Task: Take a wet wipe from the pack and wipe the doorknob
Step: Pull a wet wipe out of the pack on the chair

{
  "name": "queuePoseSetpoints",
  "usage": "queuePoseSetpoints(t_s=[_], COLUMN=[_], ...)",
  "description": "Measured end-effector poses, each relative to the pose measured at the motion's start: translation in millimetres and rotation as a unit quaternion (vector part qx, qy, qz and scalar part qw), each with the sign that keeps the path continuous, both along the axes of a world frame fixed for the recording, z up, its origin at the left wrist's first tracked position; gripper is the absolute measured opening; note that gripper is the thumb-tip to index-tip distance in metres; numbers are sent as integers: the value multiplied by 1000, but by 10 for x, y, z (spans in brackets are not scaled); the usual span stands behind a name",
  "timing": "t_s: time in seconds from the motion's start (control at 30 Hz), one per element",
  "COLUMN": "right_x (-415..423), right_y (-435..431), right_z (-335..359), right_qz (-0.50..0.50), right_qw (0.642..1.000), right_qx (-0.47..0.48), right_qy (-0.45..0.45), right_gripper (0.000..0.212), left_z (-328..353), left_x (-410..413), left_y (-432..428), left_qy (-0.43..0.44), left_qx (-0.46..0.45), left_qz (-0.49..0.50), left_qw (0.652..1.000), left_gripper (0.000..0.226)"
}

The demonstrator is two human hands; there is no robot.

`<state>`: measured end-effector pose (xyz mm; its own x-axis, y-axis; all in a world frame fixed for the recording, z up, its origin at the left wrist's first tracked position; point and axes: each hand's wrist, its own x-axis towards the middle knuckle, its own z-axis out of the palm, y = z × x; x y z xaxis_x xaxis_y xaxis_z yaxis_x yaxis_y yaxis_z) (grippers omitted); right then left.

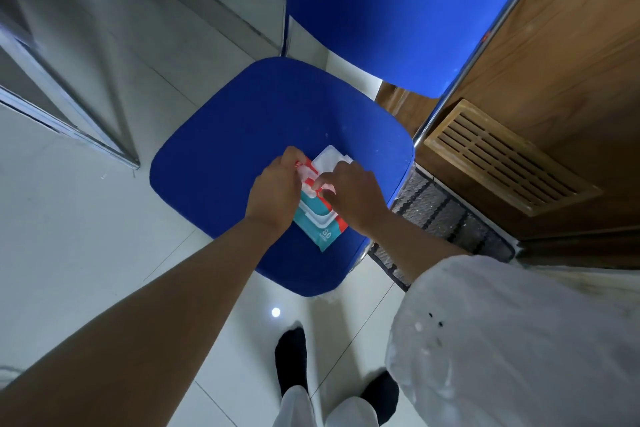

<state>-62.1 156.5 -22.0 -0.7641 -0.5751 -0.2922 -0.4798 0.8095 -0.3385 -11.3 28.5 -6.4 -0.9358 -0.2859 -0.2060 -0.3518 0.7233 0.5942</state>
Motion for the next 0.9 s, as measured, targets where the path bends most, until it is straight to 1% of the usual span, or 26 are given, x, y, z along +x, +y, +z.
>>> queuePoseSetpoints(t_s=[0.07,0.13,0.23,0.3,0.5,0.6,0.67,0.73,0.8,0.83,0.87,0.9], right_x=[-6,28,96,121,156,124,65,12,-26,-35,-55,-67], right_y=[-64,-148,-253,-294,-328,-325,-313,-272,-217,-191,-152,-127], right_z=[13,4,-2,4,-18,-40,-45,-18,22,43,23,22], right_qz=[36,46,38,38,10,-30,-88,-176,-238,-274,-310,-353], right_qw=[999,996,991,990,997,999,992,961,919,896,874,840], right_qx=[32,57,64,61,41,27,-11,-87,-153,-178,-211,-250], right_qy=[25,57,111,119,68,-5,-86,-193,-274,-301,-309,-327], right_gripper=[24,23,12,14,27,31,26,26,26,24,20,15], left_z=[6,9,3,-9,-52,-92,-103,-97,-79,-66,-53,-41], left_x=[11,12,16,29,44,37,32,28,28,32,39,48], left_y=[-17,-37,-75,-100,-109,-97,-87,-70,-43,-29,-16,-4], left_qy=[-1,-5,-4,-1,-10,-7,-12,-17,-23,-25,-27,-28], left_qx=[32,42,45,49,67,65,62,57,56,56,55,54], left_qz=[1,3,4,5,25,38,45,44,36,28,18,7], left_qw=[999,999,999,999,997,997,997,997,998,998,998,998], left_gripper=[18,18,19,20,20,18,18,18,18,18,18,18])
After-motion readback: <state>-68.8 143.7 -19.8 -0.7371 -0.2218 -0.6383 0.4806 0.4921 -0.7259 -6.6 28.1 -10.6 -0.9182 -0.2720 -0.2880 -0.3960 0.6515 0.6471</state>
